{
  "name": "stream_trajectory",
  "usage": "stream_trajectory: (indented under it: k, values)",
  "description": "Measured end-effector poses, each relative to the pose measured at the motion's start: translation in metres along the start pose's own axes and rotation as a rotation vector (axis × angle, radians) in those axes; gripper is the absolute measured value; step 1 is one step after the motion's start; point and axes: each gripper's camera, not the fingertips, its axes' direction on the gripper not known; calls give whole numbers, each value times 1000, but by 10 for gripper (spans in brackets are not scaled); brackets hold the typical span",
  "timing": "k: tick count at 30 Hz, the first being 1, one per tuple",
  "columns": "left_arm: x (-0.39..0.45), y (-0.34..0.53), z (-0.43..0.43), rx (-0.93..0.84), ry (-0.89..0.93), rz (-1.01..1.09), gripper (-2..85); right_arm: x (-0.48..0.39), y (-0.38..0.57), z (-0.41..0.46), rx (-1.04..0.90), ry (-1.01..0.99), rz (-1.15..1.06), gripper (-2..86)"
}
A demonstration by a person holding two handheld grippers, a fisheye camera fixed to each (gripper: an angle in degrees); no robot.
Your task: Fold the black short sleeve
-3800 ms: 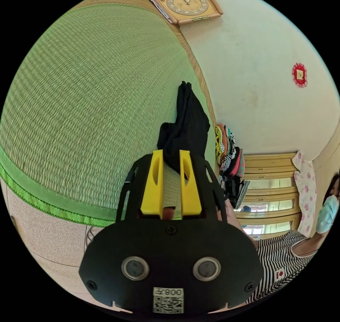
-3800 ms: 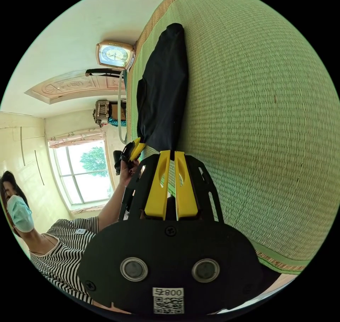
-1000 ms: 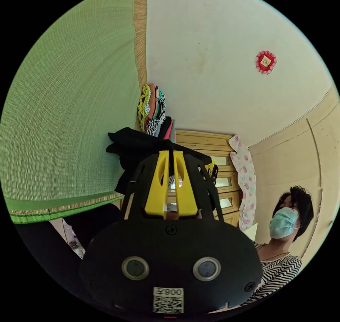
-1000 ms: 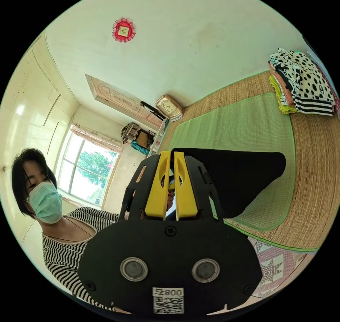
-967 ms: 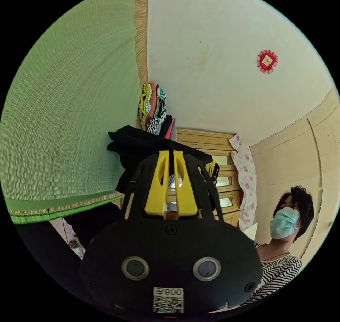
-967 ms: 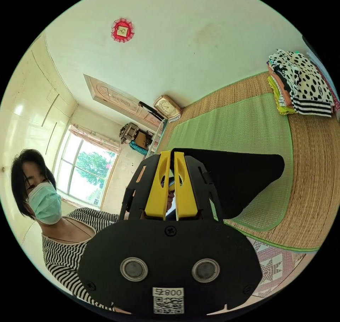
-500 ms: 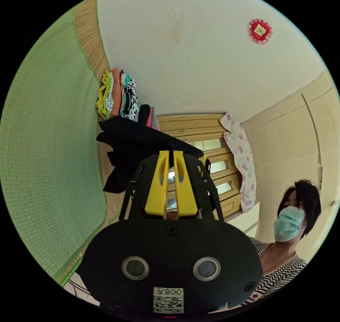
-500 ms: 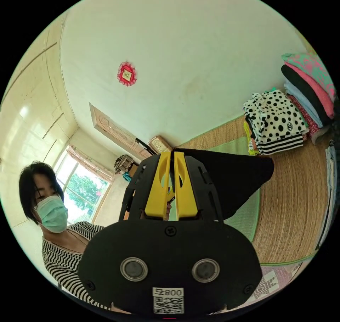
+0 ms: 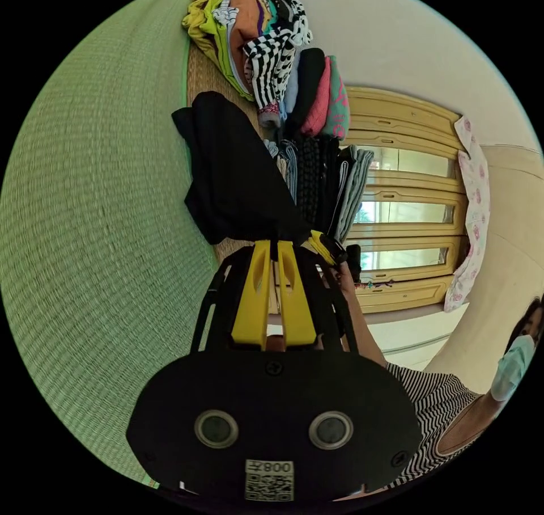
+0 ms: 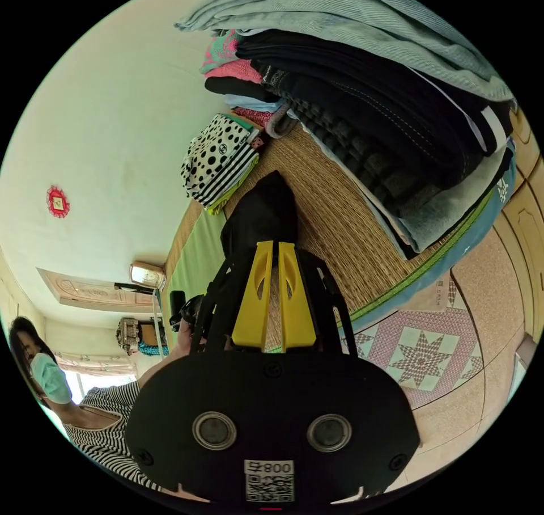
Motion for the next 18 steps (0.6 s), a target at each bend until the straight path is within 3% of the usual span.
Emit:
stream_trajectory:
  k: [7,18]
  values:
    - [-47,-12,18,-74,-161,138,30,-3,-17,4,-34,59,-22,15]
    - [-117,2,14,-87,-348,276,87,-67,-31,-39,12,-121,-128,15]
